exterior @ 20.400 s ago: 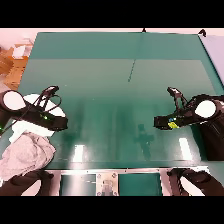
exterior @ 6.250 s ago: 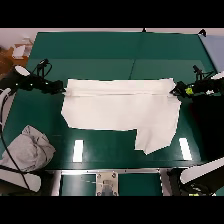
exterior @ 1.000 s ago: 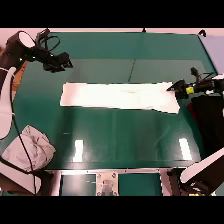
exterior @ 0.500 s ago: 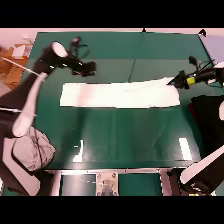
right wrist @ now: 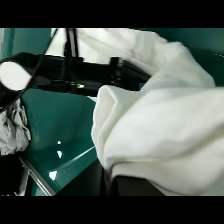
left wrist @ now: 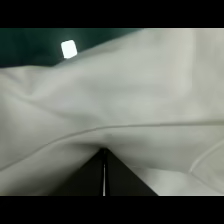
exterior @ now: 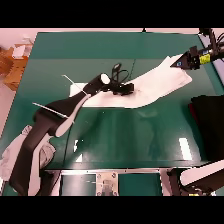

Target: Fold the shirts.

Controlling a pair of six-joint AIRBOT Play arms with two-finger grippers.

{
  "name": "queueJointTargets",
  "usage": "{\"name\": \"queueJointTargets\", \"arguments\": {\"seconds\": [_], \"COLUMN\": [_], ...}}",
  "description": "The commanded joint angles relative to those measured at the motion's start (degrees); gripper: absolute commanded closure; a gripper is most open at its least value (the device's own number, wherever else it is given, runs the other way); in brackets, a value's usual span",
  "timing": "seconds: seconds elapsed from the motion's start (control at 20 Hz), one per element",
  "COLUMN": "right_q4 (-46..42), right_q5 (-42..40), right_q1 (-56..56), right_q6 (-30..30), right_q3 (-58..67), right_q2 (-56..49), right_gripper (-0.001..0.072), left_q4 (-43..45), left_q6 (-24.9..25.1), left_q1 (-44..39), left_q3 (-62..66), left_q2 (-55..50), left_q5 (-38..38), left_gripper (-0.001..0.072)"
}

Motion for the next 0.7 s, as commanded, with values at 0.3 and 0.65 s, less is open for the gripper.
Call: {"name": "queueJointTargets", "arguments": {"seconds": [0.3, 0.65], "right_q4": [0.26, 4.0], "right_q5": [0.72, -8.52], "right_q1": [2.49, 14.45], "right_q6": [4.52, 11.37], "right_q3": [0.17, -0.11], "right_q2": [2.89, 2.84], "right_gripper": [0.0689, 0.0688], "left_q4": [-8.28, 13.9], "left_q6": [2.25, 1.86], "left_q1": [2.54, 22.4], "left_q3": [6.23, 6.23], "left_q2": [-1.81, 15.04], "left_q5": [-8.13, -34.71], "left_gripper": [0.0684, 0.0685]}}
